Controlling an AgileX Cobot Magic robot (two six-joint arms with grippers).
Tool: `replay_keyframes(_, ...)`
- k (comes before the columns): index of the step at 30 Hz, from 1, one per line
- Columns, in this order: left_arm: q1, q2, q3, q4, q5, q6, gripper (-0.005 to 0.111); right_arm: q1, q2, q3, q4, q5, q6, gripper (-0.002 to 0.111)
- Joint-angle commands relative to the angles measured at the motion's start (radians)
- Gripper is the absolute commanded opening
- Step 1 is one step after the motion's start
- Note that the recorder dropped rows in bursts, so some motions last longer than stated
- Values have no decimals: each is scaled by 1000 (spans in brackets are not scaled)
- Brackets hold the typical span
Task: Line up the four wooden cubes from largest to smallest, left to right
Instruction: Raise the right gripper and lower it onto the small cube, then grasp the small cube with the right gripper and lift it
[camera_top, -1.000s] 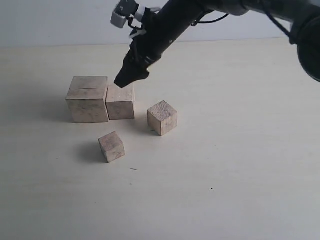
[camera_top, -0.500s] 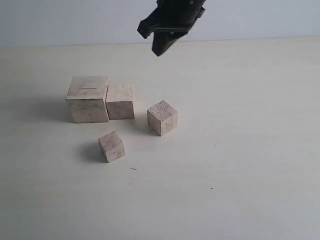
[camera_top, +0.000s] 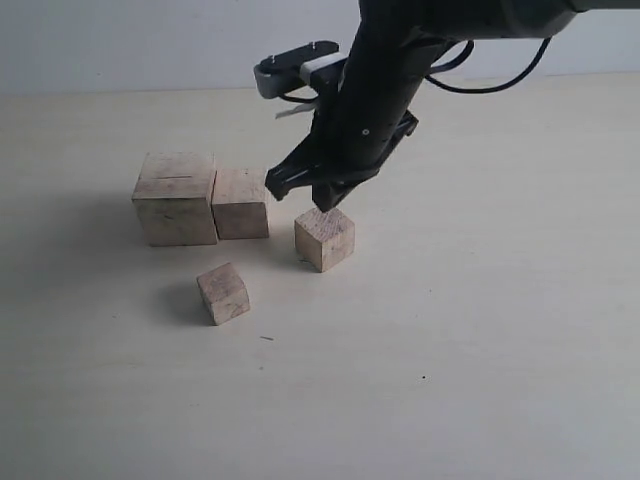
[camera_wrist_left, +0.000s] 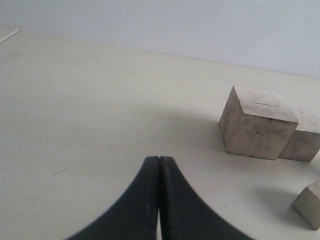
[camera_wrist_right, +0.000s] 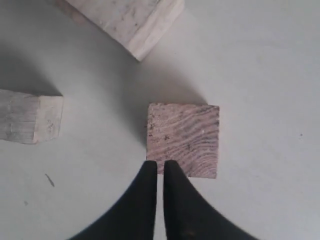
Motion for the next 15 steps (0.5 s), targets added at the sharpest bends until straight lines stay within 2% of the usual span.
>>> replay_keyframes(1,2,-7,4,-5,-6,3,0,0,28,13,2,-28,-5,33)
replay_keyframes(5,2,-7,4,-5,-6,3,0,0,47,13,-5,-45,-5,77)
replay_keyframes(7,2,-7,4,-5,-6,3,0,0,58,13,-8,-59,-5,90)
replay_keyframes(8,2,-7,4,-5,-6,3,0,0,67,13,-13,-65,-5,93)
replay_keyframes(15,2,-7,4,-5,-6,3,0,0,117,13,-54,-87,-5,92)
